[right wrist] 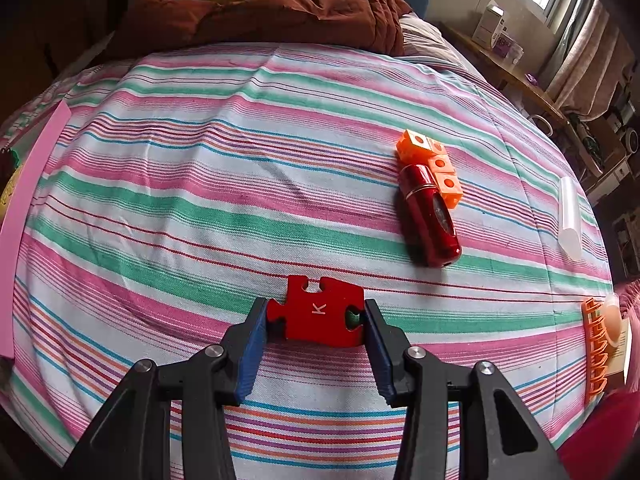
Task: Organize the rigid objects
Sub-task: 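Withdraw the left tool while the right tool carries the red puzzle piece toward the tray, then lower the red puzzle piece into the tray and open the right tool, then move both tools toward the red cylinder and orange cube cluster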
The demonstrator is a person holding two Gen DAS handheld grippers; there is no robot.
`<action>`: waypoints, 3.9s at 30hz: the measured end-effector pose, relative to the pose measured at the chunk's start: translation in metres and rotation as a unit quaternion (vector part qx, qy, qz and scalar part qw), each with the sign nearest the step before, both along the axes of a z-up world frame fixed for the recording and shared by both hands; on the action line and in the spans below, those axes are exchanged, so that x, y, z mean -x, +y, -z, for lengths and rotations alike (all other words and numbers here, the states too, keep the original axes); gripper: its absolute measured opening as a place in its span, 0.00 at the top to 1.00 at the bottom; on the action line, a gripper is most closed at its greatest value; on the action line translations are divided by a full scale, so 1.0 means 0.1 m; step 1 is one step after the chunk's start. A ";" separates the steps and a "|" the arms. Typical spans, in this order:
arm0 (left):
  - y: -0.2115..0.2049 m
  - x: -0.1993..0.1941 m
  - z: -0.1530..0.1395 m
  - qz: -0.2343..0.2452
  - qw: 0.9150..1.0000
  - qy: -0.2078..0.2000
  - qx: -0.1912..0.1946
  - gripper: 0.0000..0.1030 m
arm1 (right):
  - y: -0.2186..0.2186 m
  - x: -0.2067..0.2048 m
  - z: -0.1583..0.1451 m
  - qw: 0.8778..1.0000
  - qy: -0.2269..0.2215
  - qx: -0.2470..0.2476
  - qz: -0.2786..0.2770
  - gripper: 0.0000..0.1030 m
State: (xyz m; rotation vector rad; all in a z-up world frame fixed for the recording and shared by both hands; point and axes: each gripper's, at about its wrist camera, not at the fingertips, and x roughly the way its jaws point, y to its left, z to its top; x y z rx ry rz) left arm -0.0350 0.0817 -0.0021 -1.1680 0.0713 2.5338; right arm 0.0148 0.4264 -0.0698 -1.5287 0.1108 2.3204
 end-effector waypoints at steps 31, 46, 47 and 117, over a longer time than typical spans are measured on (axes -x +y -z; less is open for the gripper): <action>-0.32 -0.13 -0.10 -0.029 0.999 0.020 -0.010 0.55 | -0.54 0.16 -0.11 0.996 0.018 0.071 -0.051 0.55; -0.60 -0.07 -0.14 -0.074 0.996 0.031 -0.023 0.55 | -1.96 0.44 -0.72 0.951 0.125 0.115 -0.259 0.55; -0.63 -0.06 -0.14 -0.079 0.996 0.031 -0.022 0.55 | -2.05 0.49 -0.71 0.948 0.120 0.114 -0.271 0.55; 1.55 -0.03 0.06 0.147 0.988 -0.034 0.022 0.42 | 0.79 0.33 -0.12 0.982 0.054 0.178 -0.018 0.75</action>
